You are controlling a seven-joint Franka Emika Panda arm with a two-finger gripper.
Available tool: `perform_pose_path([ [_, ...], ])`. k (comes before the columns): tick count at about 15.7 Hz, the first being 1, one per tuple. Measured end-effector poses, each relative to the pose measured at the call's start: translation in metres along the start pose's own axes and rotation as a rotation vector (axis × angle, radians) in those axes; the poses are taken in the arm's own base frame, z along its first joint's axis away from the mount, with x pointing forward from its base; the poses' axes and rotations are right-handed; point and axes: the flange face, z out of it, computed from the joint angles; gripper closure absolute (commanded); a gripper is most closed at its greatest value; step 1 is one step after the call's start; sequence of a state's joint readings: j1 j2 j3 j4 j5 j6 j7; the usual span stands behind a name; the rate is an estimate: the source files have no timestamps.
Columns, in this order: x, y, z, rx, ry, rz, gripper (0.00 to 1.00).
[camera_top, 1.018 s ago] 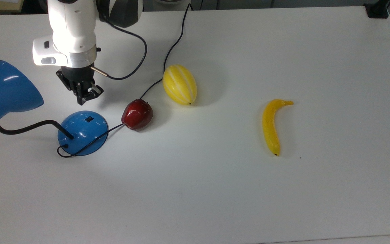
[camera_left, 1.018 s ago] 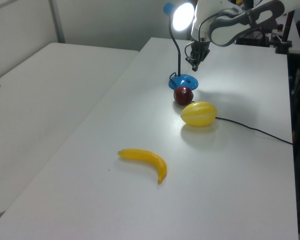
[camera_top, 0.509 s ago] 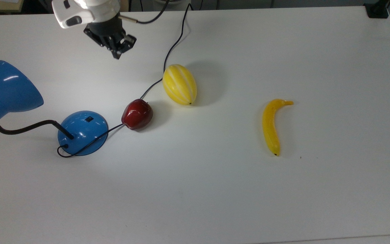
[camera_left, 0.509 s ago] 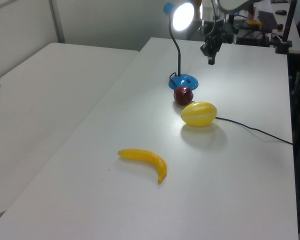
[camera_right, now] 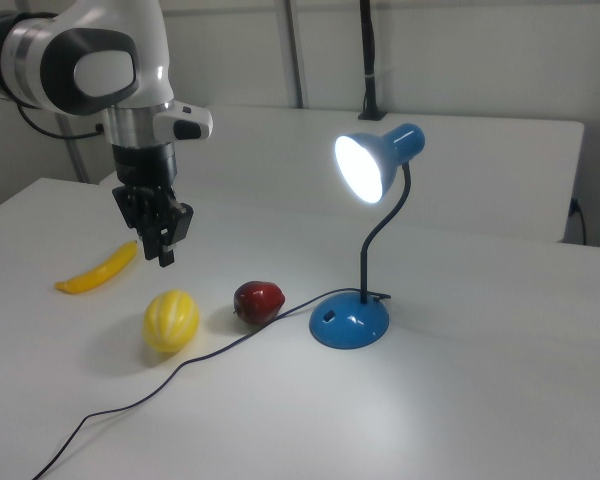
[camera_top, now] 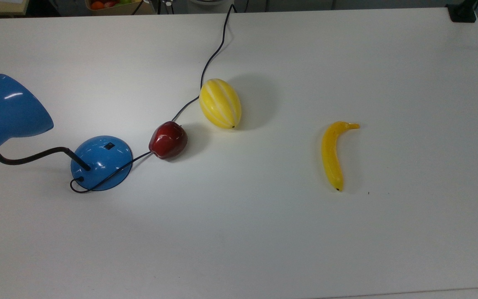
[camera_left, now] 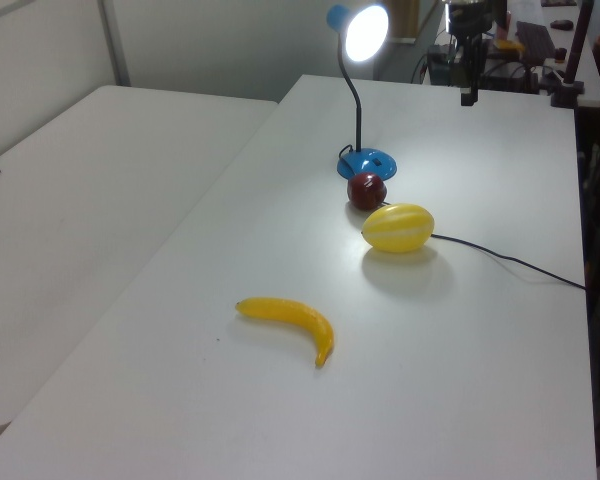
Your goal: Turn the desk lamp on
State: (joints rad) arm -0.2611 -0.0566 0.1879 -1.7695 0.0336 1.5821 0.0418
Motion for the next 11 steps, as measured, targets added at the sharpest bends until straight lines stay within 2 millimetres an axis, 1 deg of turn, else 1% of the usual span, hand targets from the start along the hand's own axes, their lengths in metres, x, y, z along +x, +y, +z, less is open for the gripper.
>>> perform_pose_path([
  [3,0.001,0.006,0.001,0.002,-0.002,0.0,0.0],
  [7,0.001,0.009,0.005,0.003,-0.014,-0.042,0.0],
  [11,0.0,0.012,0.003,0.005,-0.018,-0.056,0.0],
])
